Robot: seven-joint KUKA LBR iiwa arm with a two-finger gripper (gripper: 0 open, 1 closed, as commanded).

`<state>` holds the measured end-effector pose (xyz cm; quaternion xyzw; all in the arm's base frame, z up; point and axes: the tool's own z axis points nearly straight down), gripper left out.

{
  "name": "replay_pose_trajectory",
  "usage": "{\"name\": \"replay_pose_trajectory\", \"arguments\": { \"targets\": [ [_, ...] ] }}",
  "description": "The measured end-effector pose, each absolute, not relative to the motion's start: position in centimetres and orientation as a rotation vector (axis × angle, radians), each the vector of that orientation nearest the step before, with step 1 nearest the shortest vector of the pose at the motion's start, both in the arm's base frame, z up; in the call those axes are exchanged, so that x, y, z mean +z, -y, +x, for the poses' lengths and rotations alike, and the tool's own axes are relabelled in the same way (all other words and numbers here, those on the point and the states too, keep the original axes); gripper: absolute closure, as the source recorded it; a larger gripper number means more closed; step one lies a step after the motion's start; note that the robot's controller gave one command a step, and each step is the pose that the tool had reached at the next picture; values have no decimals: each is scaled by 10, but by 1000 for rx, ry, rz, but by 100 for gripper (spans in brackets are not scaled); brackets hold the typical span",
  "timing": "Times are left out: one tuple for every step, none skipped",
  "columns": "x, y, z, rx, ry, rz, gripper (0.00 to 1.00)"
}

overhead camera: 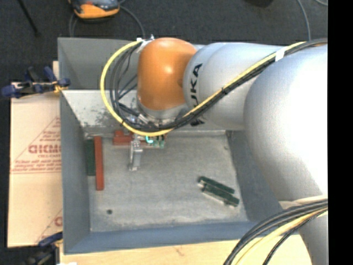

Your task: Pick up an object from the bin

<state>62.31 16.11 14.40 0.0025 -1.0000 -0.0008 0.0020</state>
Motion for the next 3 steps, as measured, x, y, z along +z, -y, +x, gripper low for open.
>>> {"name": "replay_pose_trajectory", "arguments": {
  "targets": [
    [148, -161, 624, -4, 3143, 4, 0],
    [117, -131, 631, -6, 3150, -3, 0],
    [76, -132, 646, -7, 3159, 16, 100]
  ]
}}
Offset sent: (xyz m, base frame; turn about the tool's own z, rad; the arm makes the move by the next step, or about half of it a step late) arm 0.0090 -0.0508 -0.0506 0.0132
